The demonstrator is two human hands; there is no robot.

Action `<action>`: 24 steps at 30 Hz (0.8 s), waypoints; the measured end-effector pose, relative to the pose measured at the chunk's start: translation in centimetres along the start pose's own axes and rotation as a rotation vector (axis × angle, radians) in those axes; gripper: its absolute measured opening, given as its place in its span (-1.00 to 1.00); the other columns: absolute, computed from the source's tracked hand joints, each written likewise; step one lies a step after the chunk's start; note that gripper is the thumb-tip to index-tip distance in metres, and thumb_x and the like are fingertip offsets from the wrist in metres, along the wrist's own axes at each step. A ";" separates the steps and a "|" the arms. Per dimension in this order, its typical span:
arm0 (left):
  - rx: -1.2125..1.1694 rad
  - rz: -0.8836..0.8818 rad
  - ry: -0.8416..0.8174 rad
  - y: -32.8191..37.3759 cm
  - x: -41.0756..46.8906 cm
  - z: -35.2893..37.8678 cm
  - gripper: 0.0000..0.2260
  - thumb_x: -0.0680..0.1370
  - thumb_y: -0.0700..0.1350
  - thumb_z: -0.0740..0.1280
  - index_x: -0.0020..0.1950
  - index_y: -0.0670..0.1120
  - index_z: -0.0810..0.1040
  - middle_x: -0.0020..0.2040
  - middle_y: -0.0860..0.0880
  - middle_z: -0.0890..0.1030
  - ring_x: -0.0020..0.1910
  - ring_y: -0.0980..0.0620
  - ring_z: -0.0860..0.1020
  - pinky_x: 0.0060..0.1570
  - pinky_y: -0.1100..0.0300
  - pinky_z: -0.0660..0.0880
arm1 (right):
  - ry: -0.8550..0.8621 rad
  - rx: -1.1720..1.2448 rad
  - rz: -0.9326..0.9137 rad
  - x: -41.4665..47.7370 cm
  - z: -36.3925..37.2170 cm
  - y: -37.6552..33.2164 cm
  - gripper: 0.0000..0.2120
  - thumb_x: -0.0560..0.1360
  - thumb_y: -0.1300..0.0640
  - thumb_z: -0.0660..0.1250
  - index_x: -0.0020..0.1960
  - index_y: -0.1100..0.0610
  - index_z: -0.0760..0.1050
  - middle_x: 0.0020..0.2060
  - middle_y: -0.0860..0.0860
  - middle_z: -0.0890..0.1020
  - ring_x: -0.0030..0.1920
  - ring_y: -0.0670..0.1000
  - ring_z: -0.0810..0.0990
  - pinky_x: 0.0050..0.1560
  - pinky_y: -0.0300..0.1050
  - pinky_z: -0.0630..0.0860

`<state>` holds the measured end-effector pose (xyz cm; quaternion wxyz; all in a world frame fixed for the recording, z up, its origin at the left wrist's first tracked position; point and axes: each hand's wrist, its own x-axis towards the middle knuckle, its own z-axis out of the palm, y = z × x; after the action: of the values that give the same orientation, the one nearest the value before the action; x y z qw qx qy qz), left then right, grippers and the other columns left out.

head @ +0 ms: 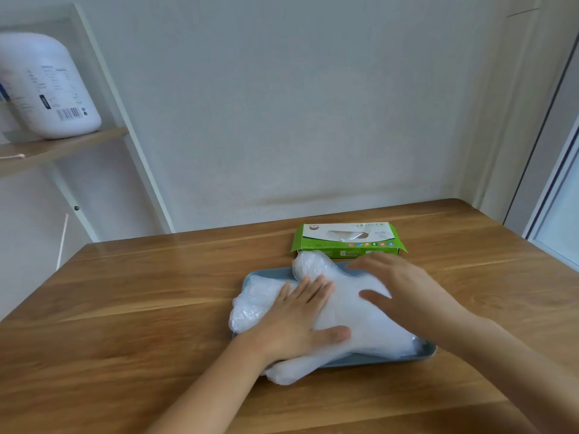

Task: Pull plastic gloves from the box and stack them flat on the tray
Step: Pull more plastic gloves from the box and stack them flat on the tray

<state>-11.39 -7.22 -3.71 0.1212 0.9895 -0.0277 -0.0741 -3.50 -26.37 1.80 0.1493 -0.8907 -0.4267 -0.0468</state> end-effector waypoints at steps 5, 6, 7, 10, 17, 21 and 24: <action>0.001 -0.056 -0.045 0.0 -0.1 -0.2 -0.07 0.44 0.46 0.13 0.57 0.05 -0.27 0.56 0.12 -0.30 0.51 0.19 -0.32 0.51 -0.03 -0.28 | -0.574 0.024 -0.027 0.8 1.2 1.4 -0.30 0.49 -0.28 0.23 0.50 -0.31 -0.07 0.47 -0.35 -0.07 0.53 -0.05 -0.08 0.48 0.04 0.00; -0.014 -0.067 -0.066 -0.3 -0.4 -0.5 -0.04 0.43 0.45 0.18 0.57 0.05 -0.28 0.55 0.14 -0.31 0.50 0.19 -0.33 0.51 -0.03 -0.29 | -0.601 0.024 -0.004 0.8 1.1 2.1 -0.24 0.46 -0.29 0.27 0.50 -0.32 -0.10 0.49 -0.34 -0.09 0.53 -0.02 -0.08 0.48 0.08 0.00; -0.020 -0.083 -0.091 -0.8 -0.6 -0.7 -0.01 0.41 0.44 0.23 0.56 0.06 -0.29 0.55 0.15 -0.32 0.50 0.18 -0.34 0.51 -0.04 -0.28 | -0.626 0.000 0.002 1.0 0.8 2.7 -0.18 0.43 -0.28 0.31 0.51 -0.30 -0.12 0.50 -0.33 -0.11 0.54 -0.01 -0.08 0.48 0.09 -0.01; 0.100 -0.145 -0.180 -2.4 -1.5 -1.7 -0.03 0.45 0.32 0.31 0.55 0.09 -0.33 0.54 0.11 -0.35 0.53 0.07 -0.33 0.51 -0.07 -0.24 | -0.688 -0.094 -0.009 1.6 -0.2 3.8 -0.05 0.35 -0.29 0.40 0.51 -0.29 -0.16 0.51 -0.30 -0.13 0.54 -0.01 -0.08 0.49 0.09 -0.04; 0.048 -0.241 -0.314 -4.2 -3.1 -5.8 -0.04 0.42 0.23 0.43 0.59 0.08 -0.14 0.59 0.07 -0.12 0.56 0.05 -0.02 0.51 0.12 0.01 | -0.677 -0.060 -0.018 3.5 -1.6 4.9 -0.20 0.29 -0.28 0.46 0.44 -0.29 0.19 0.36 -0.36 0.30 0.33 -0.18 0.33 0.38 -0.15 0.26; -0.259 -0.281 -0.105 -4.9 -2.2 -8.8 -0.34 0.44 0.21 0.40 0.49 0.08 0.31 0.43 0.09 0.40 0.33 0.17 0.43 0.33 0.26 0.34 | -0.175 0.112 -0.014 7.1 -1.6 6.2 -0.73 0.48 -0.11 0.36 0.16 -0.12 0.55 0.07 -0.23 0.59 -0.03 -0.20 0.53 -0.06 -0.36 0.42; -0.420 -0.249 0.099 -5.8 0.1 -9.9 -0.62 0.49 0.11 0.40 0.29 0.12 0.51 0.24 0.13 0.57 0.16 0.24 0.55 0.32 0.18 0.41 | 0.004 0.105 0.019 10.3 -0.1 7.6 -0.83 0.56 0.05 0.29 0.13 -0.06 0.58 0.06 -0.10 0.58 -0.05 -0.09 0.47 -0.17 -0.26 0.31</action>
<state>-9.56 0.74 4.38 0.3154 0.9408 0.1162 -0.0443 8.86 -23.20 2.35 0.1971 -0.8855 -0.4199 -0.0248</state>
